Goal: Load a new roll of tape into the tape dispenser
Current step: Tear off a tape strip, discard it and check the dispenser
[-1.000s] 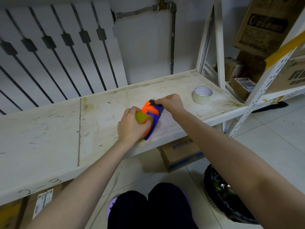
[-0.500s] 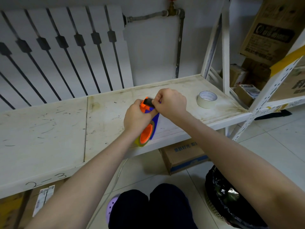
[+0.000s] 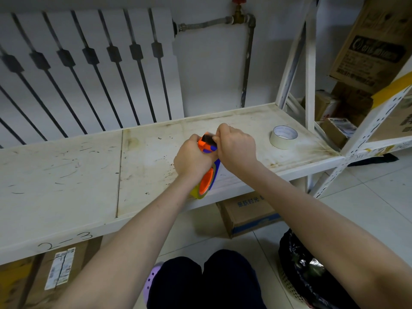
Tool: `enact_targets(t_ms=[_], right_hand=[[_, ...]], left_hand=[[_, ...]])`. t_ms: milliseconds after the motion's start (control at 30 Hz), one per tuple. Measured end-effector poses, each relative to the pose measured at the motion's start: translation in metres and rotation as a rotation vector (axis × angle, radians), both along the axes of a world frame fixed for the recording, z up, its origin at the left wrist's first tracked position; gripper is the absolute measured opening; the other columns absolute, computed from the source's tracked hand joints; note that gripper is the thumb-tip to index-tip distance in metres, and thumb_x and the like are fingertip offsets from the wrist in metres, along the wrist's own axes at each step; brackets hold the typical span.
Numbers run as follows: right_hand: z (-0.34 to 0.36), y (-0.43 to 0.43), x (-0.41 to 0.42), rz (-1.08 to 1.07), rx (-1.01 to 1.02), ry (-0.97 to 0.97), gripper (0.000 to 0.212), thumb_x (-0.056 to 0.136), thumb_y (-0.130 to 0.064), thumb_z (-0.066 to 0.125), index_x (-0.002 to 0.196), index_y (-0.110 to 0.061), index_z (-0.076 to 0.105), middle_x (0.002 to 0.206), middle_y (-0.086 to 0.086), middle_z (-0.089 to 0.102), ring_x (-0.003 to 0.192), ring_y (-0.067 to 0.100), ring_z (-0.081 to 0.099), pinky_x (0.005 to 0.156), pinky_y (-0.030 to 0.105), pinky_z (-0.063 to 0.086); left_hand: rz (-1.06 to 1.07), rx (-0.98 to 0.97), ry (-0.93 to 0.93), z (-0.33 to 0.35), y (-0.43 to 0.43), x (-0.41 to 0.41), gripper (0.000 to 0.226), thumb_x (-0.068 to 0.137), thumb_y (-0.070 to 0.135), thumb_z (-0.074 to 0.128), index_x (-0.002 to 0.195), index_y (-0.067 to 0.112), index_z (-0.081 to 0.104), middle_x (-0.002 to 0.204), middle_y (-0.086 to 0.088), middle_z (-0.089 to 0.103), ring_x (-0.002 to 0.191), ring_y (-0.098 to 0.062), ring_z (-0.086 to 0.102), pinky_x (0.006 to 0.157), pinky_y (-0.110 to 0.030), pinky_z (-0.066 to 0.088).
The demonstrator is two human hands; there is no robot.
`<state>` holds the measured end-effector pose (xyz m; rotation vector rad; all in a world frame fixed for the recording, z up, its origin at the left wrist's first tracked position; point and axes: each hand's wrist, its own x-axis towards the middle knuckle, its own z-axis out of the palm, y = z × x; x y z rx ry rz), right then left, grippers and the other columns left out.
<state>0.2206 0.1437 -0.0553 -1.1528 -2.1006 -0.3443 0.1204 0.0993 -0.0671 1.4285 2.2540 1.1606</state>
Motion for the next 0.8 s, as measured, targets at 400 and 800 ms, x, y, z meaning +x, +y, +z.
enact_targets(t_ms=[400,800], right_hand=[[0.014,0.008,0.001,-0.047,-0.286,0.034,0.025,0.098,-0.026,0.039,0.099,-0.006,0.054,0.09,0.009,0.063,0.073,0.022,0.049,0.058,0.032,0.034],[0.029,0.021,0.002,-0.012,-0.473,0.285,0.016,0.095,-0.02,0.044,0.094,-0.008,0.055,0.084,0.007,0.063,0.078,0.023,0.058,0.068,0.036,0.048]], left_hand=[[0.013,0.026,-0.04,-0.004,-0.005,0.002,0.046,0.07,0.054,0.071,0.101,0.026,0.051,0.093,0.01,0.06,0.083,-0.013,0.055,0.068,-0.03,0.052],[0.011,0.018,-0.063,-0.002,-0.01,0.001,0.044,0.069,0.05,0.073,0.096,0.03,0.045,0.092,0.013,0.055,0.082,-0.012,0.053,0.067,-0.028,0.05]])
